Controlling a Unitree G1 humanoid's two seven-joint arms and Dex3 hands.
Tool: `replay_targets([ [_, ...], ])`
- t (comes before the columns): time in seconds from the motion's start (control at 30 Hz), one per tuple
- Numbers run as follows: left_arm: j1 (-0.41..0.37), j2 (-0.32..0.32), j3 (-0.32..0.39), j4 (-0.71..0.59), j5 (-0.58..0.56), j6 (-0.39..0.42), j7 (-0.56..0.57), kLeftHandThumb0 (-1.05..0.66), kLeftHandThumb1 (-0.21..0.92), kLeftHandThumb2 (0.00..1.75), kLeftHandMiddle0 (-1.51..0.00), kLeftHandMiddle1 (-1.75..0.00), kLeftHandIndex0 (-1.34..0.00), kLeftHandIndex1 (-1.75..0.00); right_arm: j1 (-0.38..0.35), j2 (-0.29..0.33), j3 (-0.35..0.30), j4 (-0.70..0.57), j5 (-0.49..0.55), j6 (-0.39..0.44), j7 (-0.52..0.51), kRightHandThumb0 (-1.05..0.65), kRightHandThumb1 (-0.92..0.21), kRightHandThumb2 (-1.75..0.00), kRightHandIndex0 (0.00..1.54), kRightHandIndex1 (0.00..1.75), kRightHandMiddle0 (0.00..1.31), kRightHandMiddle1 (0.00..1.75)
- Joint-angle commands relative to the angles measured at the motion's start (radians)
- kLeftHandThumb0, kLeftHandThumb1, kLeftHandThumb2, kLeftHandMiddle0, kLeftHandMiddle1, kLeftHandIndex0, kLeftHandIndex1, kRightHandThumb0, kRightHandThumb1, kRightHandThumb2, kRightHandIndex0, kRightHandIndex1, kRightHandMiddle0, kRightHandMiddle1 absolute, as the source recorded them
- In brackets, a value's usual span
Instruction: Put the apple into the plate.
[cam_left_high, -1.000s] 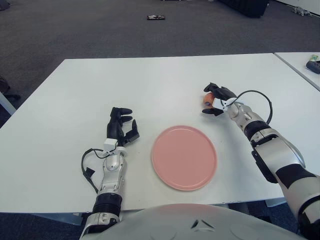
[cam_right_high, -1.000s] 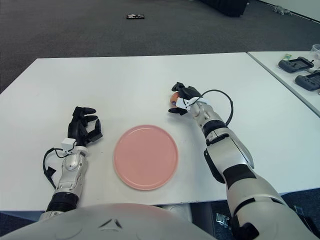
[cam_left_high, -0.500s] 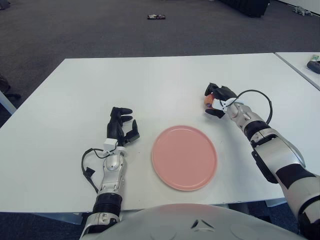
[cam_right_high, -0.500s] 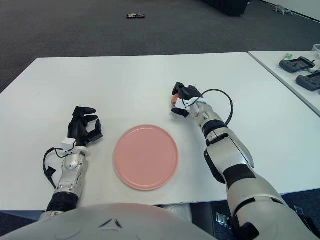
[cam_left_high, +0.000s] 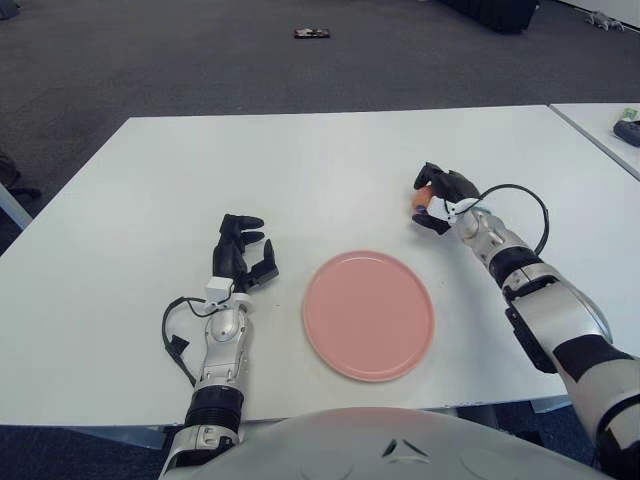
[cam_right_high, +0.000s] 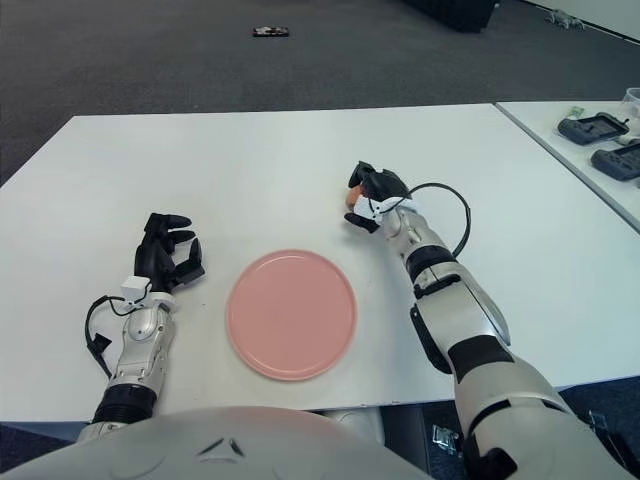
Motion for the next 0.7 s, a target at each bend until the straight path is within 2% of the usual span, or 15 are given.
replay_targets([
  [0.0,0.040,-0.001,0.007,0.060,-0.007,0.017,-0.008,-0.01,0.39,1.23,-0.53,-1.75,-0.38,-1.70,0.004,-0.002,-0.038,-0.048,0.019,-0.033,-0.086,0.00,-0.14,-1.51,0.77,1.66,0.52,1.74],
  [0.3,0.037,-0.003,0.010,0.064,-0.009,0.016,-0.008,-0.01,0.39,1.23,-0.53,-1.75,-0.39,-1.70,0.037,0.003,-0.085,-0.119,0.054,-0.067,-0.103,0.00,-0.09,-1.54,0.83,1.61,0.56,1.75],
  [0.67,0.035,-0.008,0.017,0.064,-0.010,0.010,-0.008,-0.01,0.40,1.23,-0.52,-1.75,-0.38,-1.70,0.114,-0.010,-0.139,-0.338,0.099,-0.042,-0.017,0.00,-0.06,-1.57,0.84,1.62,0.59,1.75],
])
